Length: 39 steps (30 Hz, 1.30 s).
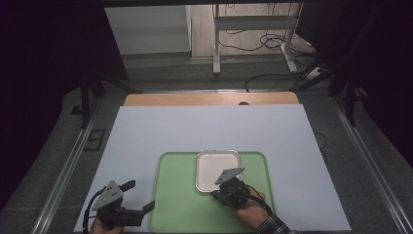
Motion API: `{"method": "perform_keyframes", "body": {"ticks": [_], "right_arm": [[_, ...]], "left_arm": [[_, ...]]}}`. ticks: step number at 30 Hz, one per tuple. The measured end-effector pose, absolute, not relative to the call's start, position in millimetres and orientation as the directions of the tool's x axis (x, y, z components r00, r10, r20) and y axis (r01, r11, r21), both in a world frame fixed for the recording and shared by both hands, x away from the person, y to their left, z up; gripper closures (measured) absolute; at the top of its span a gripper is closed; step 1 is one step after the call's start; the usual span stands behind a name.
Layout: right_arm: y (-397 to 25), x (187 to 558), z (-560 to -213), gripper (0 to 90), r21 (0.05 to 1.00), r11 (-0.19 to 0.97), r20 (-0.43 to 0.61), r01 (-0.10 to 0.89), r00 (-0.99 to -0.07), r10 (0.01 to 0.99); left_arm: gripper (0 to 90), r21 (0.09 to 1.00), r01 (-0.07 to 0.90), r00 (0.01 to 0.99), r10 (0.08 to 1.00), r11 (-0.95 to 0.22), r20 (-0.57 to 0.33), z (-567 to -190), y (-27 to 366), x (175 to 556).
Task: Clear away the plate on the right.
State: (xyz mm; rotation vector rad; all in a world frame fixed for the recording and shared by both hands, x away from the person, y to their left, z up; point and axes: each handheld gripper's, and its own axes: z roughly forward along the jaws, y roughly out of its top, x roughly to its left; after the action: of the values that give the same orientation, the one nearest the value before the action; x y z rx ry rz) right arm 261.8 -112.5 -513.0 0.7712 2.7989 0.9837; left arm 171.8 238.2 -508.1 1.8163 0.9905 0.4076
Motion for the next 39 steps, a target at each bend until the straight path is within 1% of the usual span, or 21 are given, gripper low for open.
{"method": "perform_keyframes", "body": {"ticks": [8, 19, 21, 31, 36, 39], "right_arm": [[-115.3, 261.4, -508.1, 86.8, 0.622, 0.644, 0.116, 0.446, -0.865, 0.488], [-121.7, 261.8, -501.0, 77.1, 0.648, 0.608, 0.126, 0.459, -0.852, 0.509], [-125.1, 263.1, -498.7, 73.8, 0.657, 0.593, 0.129, 0.466, -0.844, 0.521], [-137.6, 266.7, -491.2, 67.2, 0.679, 0.557, 0.134, 0.478, -0.827, 0.546], [-144.7, 268.6, -486.9, 61.4, 0.692, 0.544, 0.125, 0.475, -0.821, 0.557], [-146.9, 269.1, -485.5, 59.6, 0.695, 0.541, 0.120, 0.473, -0.819, 0.562]], "left_arm": [[0.3, 0.877, 0.446, 0.609, 0.779, -0.178, -0.151, -508.1, 238.2, 171.7], [0.3, 0.877, 0.446, 0.608, 0.780, -0.182, -0.147, -507.9, 238.0, 171.6], [0.3, 0.877, 0.445, 0.608, 0.781, -0.182, -0.147, -507.9, 237.9, 171.6], [0.3, 0.877, 0.446, 0.607, 0.781, -0.181, -0.148, -507.9, 237.8, 171.6], [0.3, 0.876, 0.446, 0.607, 0.781, -0.182, -0.147, -507.9, 237.6, 171.5], [0.3, 0.877, 0.446, 0.608, 0.780, -0.181, -0.148, -507.9, 237.7, 171.6]]}}
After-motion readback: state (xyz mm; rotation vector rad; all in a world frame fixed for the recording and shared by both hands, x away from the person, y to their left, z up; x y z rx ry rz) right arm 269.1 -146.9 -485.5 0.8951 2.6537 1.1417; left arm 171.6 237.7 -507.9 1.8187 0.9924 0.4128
